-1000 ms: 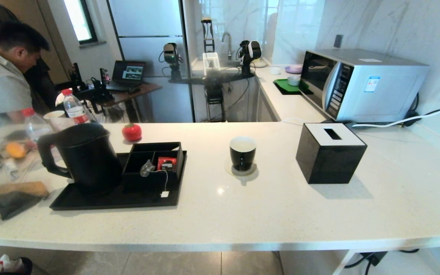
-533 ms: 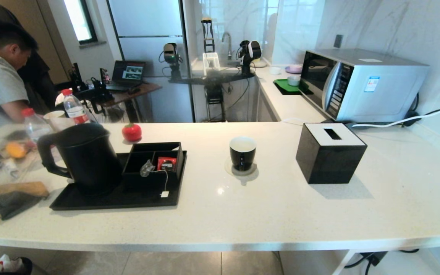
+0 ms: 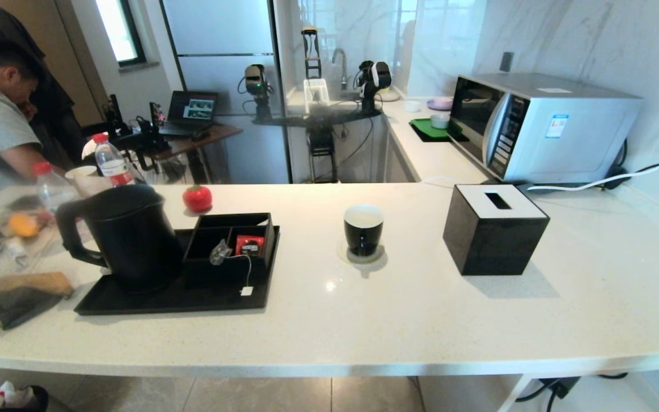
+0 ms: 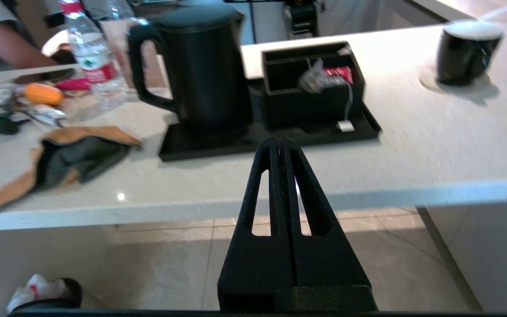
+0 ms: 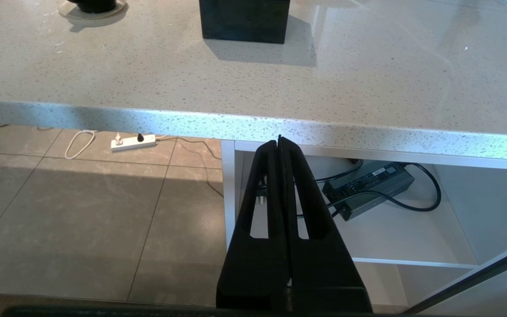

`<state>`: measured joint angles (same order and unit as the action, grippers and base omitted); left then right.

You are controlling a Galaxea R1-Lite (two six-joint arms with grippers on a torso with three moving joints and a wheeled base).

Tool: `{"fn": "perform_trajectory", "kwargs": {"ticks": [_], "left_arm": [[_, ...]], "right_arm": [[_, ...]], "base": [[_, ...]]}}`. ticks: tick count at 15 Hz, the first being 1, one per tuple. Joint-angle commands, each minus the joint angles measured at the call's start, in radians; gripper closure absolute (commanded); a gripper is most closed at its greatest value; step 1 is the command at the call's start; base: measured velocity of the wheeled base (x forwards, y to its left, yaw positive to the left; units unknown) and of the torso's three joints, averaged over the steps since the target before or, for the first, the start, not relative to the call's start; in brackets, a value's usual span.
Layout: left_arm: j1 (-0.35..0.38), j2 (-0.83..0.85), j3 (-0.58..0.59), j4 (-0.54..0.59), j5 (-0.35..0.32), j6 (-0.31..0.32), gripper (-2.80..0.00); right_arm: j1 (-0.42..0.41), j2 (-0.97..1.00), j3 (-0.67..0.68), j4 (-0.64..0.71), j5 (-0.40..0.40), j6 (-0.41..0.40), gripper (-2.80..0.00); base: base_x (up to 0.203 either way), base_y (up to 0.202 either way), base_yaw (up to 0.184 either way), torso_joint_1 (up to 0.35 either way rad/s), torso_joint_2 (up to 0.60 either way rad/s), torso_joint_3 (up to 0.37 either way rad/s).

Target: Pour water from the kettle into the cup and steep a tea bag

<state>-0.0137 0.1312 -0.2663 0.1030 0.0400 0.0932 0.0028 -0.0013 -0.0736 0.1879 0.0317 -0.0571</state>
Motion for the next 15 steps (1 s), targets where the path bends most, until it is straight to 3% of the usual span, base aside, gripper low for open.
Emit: {"fn": "perform_trajectory", "kwargs": {"ticks": [1, 5, 7, 11, 13, 15], "left_arm": [[-0.016, 0.210, -0.105, -0.007, 0.066, -0.005, 0.00], [-0.027, 0.566, -0.272, -0.156, 0.309, -0.050, 0.00], [0.036, 0.689, -0.306, -0.235, 0.374, -0.079, 0.00], [0.332, 0.961, -0.295, -0.443, 0.301, -0.080, 0.00], [0.423, 1.109, -0.245, -0.596, 0.250, -0.071, 0.00], [0.474, 1.273, -0.154, -0.827, 0.205, -0.065, 0.00]], "right_arm": [[0.000, 0.001, 0.000, 0.001, 0.001, -0.001, 0.00], [0.000, 0.001, 0.000, 0.001, 0.001, -0.001, 0.00], [0.000, 0.001, 0.000, 0.001, 0.001, -0.001, 0.00], [0.000, 0.001, 0.000, 0.001, 0.001, -0.001, 0.00], [0.000, 0.001, 0.000, 0.001, 0.001, -0.001, 0.00], [0.000, 0.001, 0.000, 0.001, 0.001, -0.001, 0.00]], "base": [[0.000, 0.000, 0.000, 0.000, 0.00, 0.000], [0.000, 0.000, 0.000, 0.000, 0.00, 0.000], [0.000, 0.000, 0.000, 0.000, 0.00, 0.000], [0.000, 0.000, 0.000, 0.000, 0.00, 0.000], [0.000, 0.000, 0.000, 0.000, 0.00, 0.000], [0.000, 0.000, 0.000, 0.000, 0.00, 0.000]]}}
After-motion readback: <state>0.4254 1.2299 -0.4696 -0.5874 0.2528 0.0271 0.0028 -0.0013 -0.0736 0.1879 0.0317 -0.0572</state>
